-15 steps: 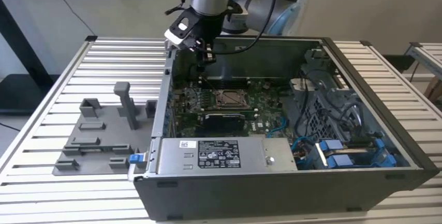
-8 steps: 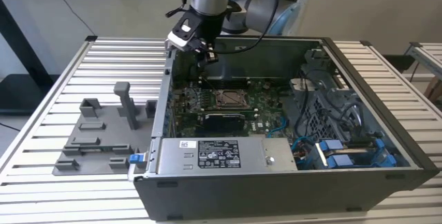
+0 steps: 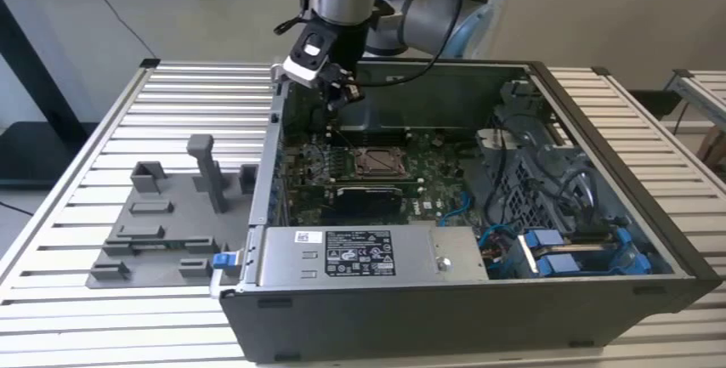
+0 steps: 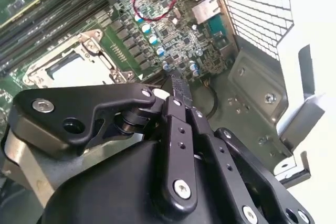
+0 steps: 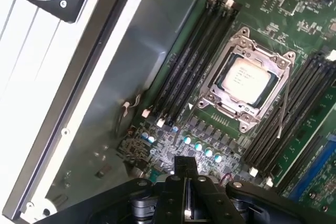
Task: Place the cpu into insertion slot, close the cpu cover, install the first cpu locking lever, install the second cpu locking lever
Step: 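Install the first cpu locking lever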
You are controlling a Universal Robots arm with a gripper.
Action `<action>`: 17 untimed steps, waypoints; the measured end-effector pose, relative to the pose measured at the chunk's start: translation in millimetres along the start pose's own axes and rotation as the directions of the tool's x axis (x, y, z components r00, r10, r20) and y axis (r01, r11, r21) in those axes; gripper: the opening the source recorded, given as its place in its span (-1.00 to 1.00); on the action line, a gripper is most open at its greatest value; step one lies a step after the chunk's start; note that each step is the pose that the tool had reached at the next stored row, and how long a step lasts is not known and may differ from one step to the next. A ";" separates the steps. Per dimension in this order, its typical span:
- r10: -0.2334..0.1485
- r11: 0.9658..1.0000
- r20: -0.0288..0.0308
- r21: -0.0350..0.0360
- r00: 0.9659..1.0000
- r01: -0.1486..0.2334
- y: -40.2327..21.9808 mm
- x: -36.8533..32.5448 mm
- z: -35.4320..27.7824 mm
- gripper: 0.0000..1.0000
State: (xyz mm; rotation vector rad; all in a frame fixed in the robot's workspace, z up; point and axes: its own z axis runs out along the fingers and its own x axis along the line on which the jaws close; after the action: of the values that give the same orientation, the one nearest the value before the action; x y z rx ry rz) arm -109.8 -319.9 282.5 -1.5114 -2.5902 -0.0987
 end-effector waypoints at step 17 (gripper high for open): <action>-0.195 0.981 -0.024 -0.019 0.981 0.194 -0.1 0.0 0.2 -0.79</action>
State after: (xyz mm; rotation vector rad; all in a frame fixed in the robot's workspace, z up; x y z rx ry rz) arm -109.9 -319.9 282.3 -1.2487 -2.7162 -0.1598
